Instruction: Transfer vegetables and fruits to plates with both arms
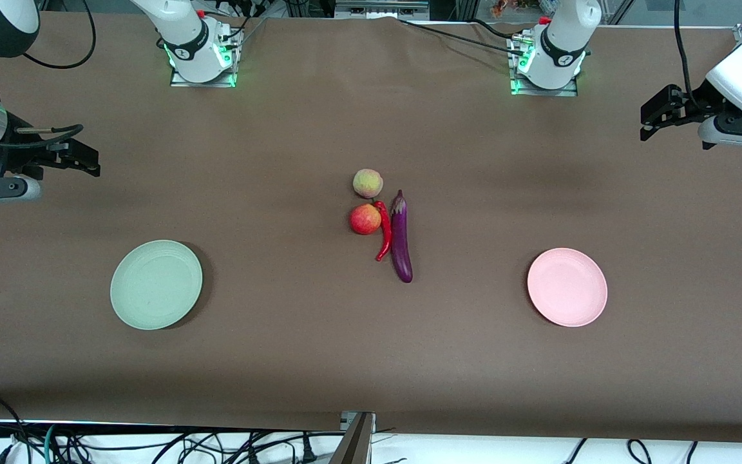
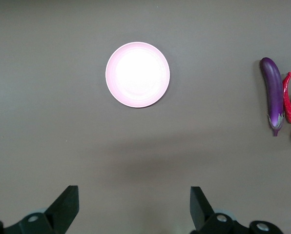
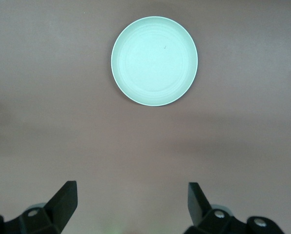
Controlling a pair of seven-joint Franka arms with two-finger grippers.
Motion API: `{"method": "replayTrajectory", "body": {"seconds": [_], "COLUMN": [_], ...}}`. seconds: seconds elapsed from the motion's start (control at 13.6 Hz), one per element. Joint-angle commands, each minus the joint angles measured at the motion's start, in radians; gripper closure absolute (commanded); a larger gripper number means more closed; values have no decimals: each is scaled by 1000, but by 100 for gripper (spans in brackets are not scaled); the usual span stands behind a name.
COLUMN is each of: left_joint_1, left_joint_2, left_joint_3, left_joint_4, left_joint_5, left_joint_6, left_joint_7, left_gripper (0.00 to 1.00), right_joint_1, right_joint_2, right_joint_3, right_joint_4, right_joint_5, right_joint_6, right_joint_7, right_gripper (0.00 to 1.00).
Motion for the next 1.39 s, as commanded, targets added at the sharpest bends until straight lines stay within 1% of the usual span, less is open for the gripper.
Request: {"method": "replayTrajectory", "body": {"seconds": [0.0, 1.32], "left_joint_1": [7, 4], "left_joint_2": [11, 9], "left_joint_3": [-3, -6], "left_joint_4": [32, 33], "left_joint_5": [0, 1], "left_joint_6": [-21, -21], "left_joint_7": [14, 14], "left_gripper": [0, 0], "right_joint_1": [-2, -2], "right_joint_2": [6, 9], "right_joint_3": [3, 3], "right_joint_4": [16, 18], "right_joint_5": [14, 12], "right_joint_6": [-2, 11], "right_joint_7": [9, 6], "right_gripper": [0, 0]}}
